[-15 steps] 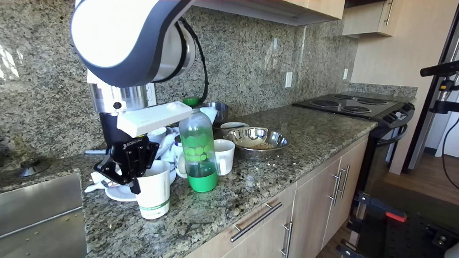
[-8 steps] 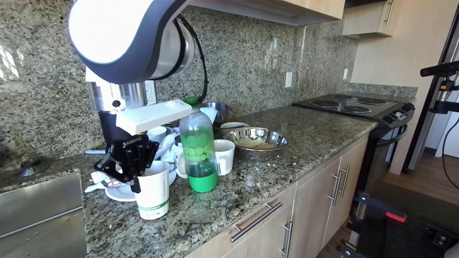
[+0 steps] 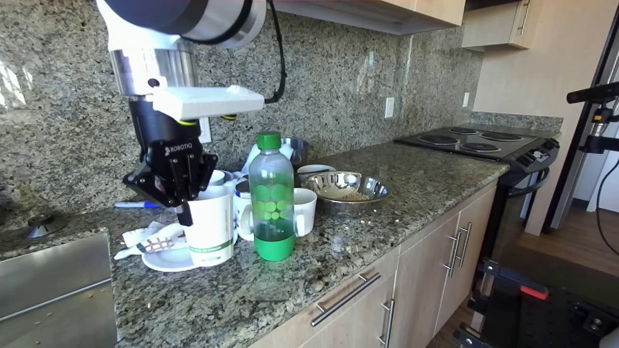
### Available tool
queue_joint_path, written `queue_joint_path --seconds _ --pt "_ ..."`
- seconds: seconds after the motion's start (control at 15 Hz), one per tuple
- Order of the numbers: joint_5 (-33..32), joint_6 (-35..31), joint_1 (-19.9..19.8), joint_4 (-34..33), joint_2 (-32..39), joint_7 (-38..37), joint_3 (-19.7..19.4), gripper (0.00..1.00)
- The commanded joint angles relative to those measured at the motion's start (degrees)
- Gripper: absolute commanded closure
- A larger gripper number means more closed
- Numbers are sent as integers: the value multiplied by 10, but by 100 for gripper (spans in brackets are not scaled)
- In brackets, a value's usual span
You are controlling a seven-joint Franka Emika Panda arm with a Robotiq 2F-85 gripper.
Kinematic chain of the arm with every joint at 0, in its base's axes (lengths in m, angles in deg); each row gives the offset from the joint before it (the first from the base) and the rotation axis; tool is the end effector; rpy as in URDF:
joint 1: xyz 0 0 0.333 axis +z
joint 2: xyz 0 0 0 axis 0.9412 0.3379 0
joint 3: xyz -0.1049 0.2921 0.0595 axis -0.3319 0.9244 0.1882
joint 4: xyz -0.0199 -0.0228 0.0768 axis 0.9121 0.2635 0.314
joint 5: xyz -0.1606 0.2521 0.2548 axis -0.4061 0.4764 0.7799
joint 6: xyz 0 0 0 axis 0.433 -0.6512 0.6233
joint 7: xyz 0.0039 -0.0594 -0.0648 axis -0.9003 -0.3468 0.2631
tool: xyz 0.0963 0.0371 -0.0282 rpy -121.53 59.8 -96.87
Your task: Pick up the white cup, pour some of its contents in the silver dish and put the cup back on the countertop.
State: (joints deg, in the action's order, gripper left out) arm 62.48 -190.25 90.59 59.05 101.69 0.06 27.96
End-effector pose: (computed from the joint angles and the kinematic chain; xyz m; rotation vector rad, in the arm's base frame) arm 0.5645 0.3100 0.3323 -3.0926 -0.4550 0.0354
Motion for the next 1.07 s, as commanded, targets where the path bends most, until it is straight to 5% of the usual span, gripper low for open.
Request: queue_joint_path --seconds 0.0,1.0 --pt "26 22 -19 46 -94 9 15 99" --pt "52 177 -120 109 -385 -87 -4 99"
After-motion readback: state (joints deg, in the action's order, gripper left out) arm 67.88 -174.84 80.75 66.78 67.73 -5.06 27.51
